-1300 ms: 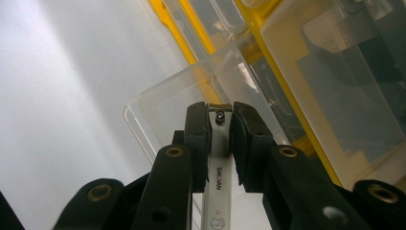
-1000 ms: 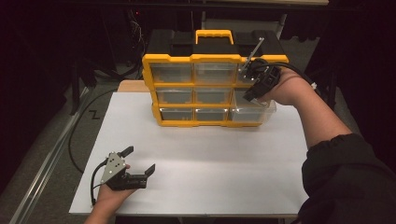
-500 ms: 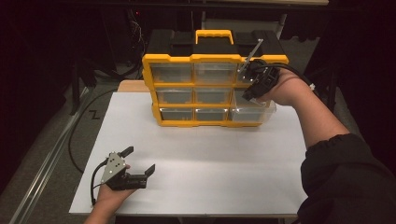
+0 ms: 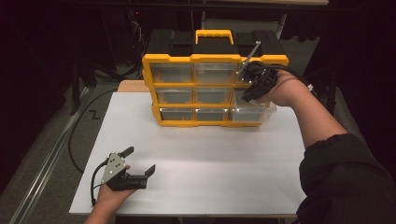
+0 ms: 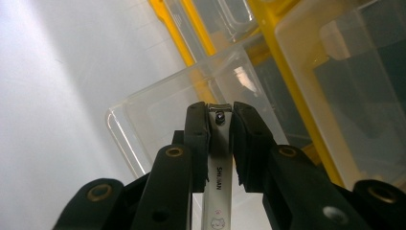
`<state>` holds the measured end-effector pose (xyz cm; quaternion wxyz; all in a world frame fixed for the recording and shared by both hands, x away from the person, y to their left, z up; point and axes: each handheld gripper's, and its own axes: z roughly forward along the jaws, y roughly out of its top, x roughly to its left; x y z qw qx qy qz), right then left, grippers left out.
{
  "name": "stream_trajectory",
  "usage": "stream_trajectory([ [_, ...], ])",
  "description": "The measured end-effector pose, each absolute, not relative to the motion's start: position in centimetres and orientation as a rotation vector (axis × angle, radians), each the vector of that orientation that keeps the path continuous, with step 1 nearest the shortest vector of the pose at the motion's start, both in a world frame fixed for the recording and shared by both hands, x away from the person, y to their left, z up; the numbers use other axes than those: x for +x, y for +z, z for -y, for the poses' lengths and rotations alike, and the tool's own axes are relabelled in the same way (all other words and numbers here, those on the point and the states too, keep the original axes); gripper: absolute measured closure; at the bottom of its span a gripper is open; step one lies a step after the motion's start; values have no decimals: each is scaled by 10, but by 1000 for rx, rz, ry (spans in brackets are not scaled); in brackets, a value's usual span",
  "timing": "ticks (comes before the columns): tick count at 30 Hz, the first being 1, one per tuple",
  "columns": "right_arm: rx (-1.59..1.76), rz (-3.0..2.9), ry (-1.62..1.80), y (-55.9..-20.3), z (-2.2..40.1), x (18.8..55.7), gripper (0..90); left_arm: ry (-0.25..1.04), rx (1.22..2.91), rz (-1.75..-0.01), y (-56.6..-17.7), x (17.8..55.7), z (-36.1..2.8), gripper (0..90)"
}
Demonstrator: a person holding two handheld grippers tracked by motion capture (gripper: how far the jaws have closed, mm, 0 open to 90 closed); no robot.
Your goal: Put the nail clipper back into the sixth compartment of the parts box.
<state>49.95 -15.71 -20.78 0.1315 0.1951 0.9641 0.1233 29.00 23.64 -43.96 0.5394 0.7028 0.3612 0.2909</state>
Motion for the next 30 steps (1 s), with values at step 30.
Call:
stream_trajectory([
  [30,683,-2810,415,-199,180,458,503,682,1673,-855,-439,289,-234,4],
])
